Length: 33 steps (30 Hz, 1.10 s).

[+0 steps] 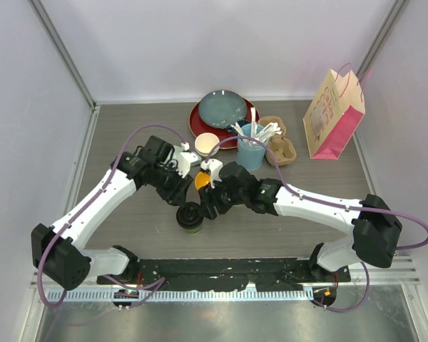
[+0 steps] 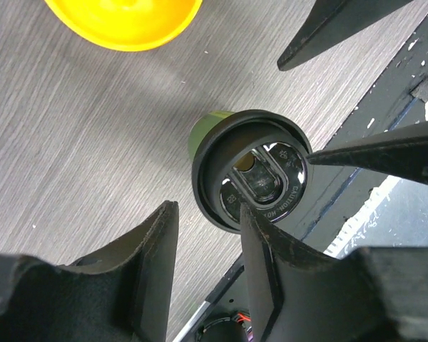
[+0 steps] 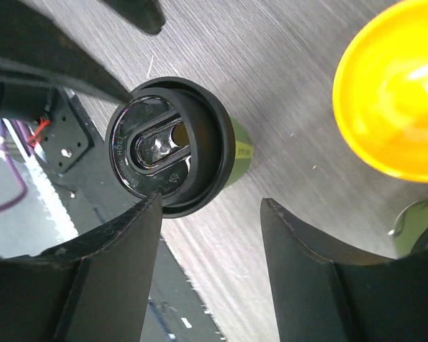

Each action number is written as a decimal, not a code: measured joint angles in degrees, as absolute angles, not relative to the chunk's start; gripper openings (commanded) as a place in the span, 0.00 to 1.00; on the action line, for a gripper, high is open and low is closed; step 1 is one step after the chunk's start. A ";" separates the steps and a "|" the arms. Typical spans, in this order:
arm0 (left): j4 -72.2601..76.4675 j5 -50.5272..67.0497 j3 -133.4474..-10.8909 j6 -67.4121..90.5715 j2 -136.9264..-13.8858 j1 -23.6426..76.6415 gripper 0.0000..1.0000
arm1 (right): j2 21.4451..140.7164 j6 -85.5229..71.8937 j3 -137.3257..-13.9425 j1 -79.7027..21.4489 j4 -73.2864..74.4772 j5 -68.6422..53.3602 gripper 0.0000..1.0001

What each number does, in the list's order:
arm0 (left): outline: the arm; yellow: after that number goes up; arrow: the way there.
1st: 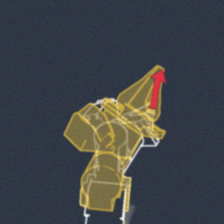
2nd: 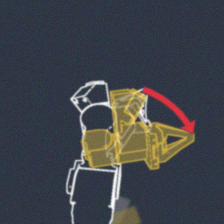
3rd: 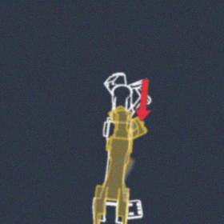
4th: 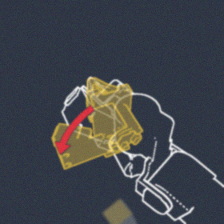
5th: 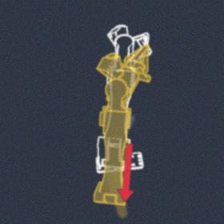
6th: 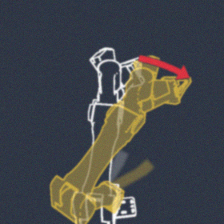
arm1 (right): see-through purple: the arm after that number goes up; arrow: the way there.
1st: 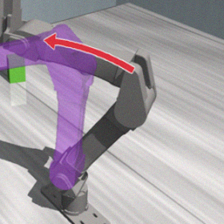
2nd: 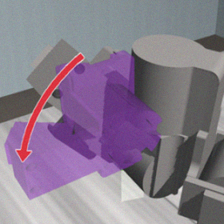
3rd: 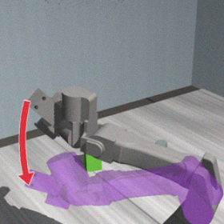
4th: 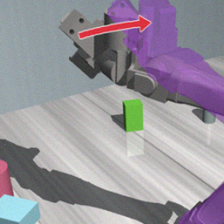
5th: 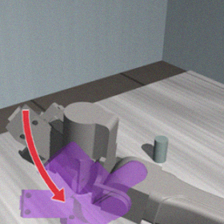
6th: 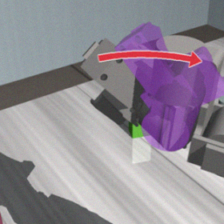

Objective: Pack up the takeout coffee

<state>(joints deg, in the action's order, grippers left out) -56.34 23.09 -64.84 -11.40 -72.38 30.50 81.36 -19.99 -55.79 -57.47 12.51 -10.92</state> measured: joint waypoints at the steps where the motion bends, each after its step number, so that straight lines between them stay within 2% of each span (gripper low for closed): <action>1: -56.75 23.20 -65.19 -11.42 -72.38 29.87 0.43 | 81.36 -17.85 -55.83 -57.36 12.51 -10.72 0.64; 12: -58.59 24.03 -65.52 -10.94 -72.25 22.57 0.43 | 89.71 -1.32 -67.46 -54.78 10.28 -21.12 0.60; 25: -58.89 25.32 -65.08 -10.92 -72.10 20.82 0.43 | 93.17 3.46 -63.18 -54.81 6.42 -27.68 0.50; 33: -59.00 25.63 -65.06 -10.90 -72.10 20.82 0.43 | 93.10 3.75 -59.68 -55.92 -1.10 -26.30 0.36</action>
